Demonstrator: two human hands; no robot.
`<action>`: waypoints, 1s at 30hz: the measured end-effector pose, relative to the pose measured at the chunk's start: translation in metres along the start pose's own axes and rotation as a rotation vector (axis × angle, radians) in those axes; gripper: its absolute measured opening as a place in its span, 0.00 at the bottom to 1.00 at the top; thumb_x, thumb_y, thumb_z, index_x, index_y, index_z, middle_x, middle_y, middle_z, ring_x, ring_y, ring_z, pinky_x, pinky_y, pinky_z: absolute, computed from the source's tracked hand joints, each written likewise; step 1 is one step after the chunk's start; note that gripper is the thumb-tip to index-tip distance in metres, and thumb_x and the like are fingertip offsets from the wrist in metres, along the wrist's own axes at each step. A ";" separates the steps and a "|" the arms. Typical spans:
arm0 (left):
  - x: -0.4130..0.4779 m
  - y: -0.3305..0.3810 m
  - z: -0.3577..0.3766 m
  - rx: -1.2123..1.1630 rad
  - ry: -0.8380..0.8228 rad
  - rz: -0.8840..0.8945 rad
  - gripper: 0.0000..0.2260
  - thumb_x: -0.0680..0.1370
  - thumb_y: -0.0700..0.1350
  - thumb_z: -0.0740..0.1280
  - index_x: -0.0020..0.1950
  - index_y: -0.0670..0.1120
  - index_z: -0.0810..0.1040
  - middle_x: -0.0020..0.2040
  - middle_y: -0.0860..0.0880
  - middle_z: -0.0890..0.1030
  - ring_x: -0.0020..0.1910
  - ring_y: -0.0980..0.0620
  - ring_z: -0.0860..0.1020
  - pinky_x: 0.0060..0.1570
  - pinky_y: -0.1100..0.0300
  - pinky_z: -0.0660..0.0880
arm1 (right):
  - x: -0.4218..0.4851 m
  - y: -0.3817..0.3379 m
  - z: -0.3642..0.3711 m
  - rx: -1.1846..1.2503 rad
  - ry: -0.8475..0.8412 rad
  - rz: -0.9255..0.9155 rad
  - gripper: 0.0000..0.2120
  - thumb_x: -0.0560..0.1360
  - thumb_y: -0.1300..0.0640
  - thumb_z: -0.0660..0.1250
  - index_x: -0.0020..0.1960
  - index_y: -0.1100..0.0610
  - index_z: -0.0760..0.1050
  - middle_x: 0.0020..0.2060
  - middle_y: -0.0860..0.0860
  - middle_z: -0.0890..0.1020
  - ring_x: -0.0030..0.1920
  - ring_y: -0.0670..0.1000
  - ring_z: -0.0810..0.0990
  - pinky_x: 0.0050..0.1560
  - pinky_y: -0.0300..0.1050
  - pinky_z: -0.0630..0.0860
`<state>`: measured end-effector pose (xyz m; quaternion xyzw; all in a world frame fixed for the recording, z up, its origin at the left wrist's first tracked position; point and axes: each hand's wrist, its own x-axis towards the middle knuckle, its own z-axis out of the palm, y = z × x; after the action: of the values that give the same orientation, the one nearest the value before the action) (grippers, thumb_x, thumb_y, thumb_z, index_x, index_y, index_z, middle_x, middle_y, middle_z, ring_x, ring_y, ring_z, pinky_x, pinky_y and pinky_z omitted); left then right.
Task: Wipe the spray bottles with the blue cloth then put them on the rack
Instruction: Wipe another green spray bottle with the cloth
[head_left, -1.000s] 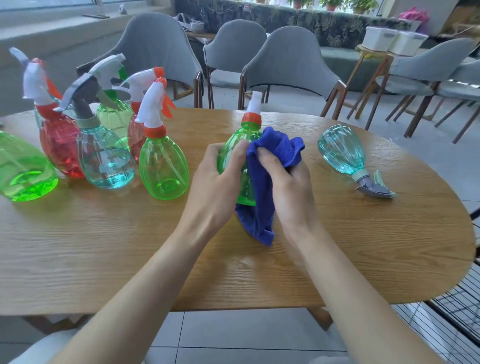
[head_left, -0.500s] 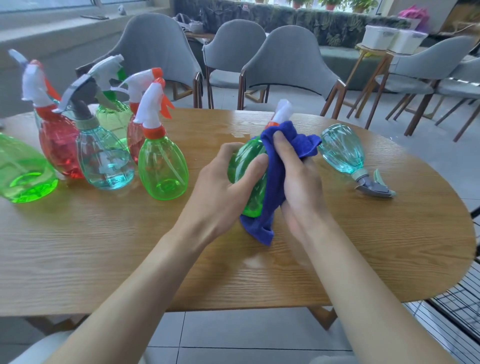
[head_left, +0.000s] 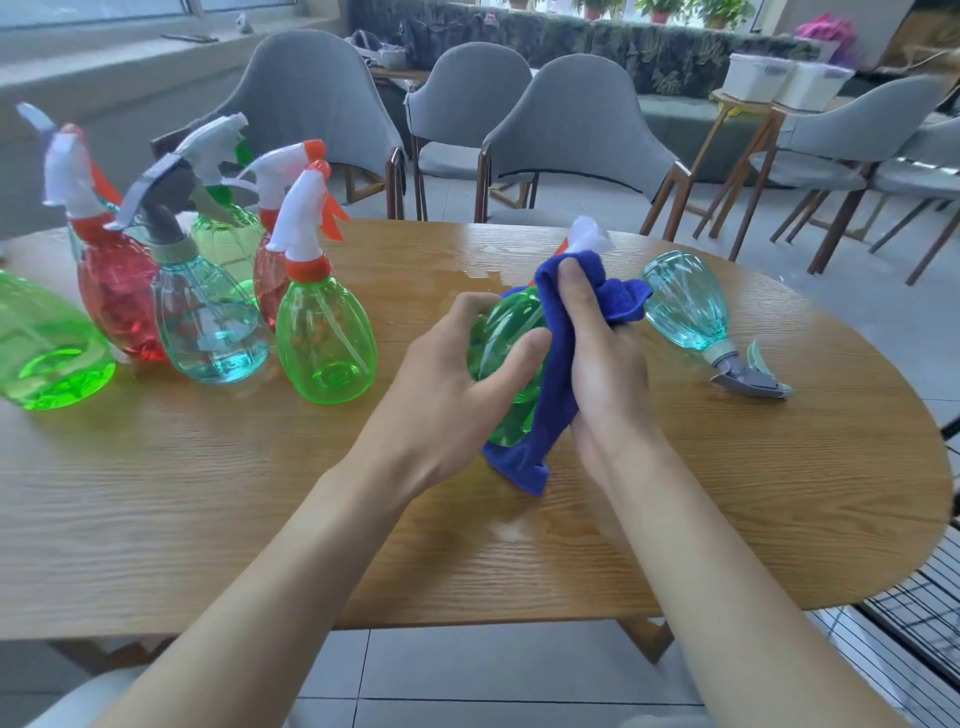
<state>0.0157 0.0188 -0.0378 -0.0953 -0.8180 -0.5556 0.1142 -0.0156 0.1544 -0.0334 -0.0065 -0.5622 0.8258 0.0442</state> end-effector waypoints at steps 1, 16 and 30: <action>0.000 -0.001 0.001 0.041 0.003 0.024 0.13 0.82 0.59 0.69 0.64 0.57 0.76 0.49 0.58 0.84 0.48 0.62 0.83 0.48 0.64 0.78 | -0.001 0.001 0.000 0.001 0.011 -0.001 0.12 0.81 0.45 0.71 0.46 0.52 0.85 0.45 0.56 0.86 0.46 0.55 0.87 0.54 0.56 0.83; 0.002 -0.009 0.005 0.389 0.043 0.174 0.26 0.78 0.63 0.68 0.73 0.54 0.72 0.62 0.55 0.77 0.59 0.51 0.78 0.60 0.53 0.75 | -0.005 0.003 0.001 0.077 0.023 0.034 0.06 0.83 0.53 0.70 0.49 0.55 0.80 0.38 0.51 0.84 0.40 0.52 0.85 0.45 0.49 0.83; 0.003 -0.011 0.006 0.273 0.111 0.186 0.20 0.77 0.58 0.72 0.68 0.54 0.78 0.58 0.56 0.80 0.56 0.56 0.80 0.59 0.57 0.76 | -0.004 0.004 0.002 0.144 0.029 0.081 0.09 0.83 0.53 0.69 0.60 0.57 0.80 0.42 0.54 0.85 0.43 0.54 0.87 0.44 0.49 0.84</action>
<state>0.0089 0.0203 -0.0487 -0.1232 -0.8659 -0.4310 0.2222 -0.0125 0.1508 -0.0369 -0.0382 -0.5001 0.8649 0.0194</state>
